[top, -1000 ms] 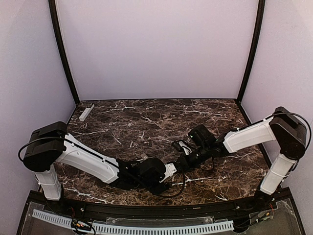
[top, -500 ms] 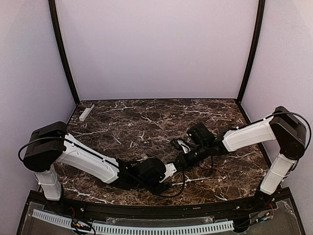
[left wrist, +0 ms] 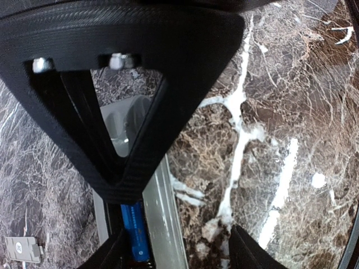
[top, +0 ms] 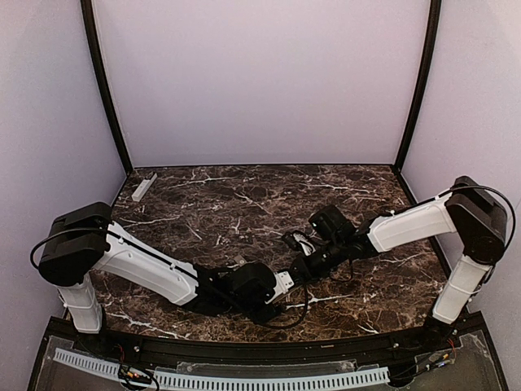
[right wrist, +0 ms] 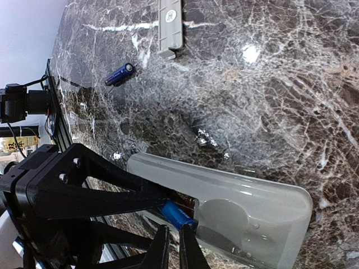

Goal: Load the batteries into the remote control
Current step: Press the battery in the battery compartment.

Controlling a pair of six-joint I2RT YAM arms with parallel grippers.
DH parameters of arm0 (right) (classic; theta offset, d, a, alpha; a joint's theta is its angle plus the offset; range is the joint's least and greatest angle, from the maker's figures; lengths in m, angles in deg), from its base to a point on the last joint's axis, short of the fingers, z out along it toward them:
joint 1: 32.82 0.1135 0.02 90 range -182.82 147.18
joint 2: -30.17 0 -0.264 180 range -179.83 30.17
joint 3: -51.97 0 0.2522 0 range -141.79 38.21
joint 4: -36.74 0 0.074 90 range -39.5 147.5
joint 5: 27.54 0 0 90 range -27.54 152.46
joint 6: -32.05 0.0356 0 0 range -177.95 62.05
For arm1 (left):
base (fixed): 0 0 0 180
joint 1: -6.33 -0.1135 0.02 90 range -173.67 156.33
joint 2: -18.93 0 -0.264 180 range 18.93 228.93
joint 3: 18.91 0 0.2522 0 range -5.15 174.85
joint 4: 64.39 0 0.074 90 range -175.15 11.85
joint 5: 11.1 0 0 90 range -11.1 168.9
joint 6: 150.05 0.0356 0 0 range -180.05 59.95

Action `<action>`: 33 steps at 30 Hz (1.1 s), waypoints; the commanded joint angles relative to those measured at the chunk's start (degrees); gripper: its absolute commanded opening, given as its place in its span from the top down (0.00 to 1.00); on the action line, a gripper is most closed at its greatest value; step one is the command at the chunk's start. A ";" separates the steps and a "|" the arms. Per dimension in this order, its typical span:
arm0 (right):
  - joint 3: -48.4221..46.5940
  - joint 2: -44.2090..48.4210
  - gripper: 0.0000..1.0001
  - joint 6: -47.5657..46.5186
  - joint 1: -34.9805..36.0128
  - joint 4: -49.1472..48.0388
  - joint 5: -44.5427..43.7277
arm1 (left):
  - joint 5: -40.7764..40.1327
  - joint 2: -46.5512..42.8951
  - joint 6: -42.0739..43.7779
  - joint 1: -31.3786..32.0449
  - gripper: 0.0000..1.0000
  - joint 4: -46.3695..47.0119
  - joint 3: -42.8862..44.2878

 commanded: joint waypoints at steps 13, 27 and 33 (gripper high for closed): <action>-2.42 -4.93 0.96 -2.28 2.03 3.00 -2.10 | 0.71 0.37 -0.74 -0.03 0.38 -1.41 -0.24; -3.40 -0.29 0.87 -2.17 1.81 5.76 -4.45 | 1.06 0.55 -0.48 -0.03 0.39 -1.07 -0.59; -4.16 0.04 0.87 -2.42 0.77 6.10 -4.75 | 1.07 0.57 -0.22 -0.03 0.40 -1.54 -0.51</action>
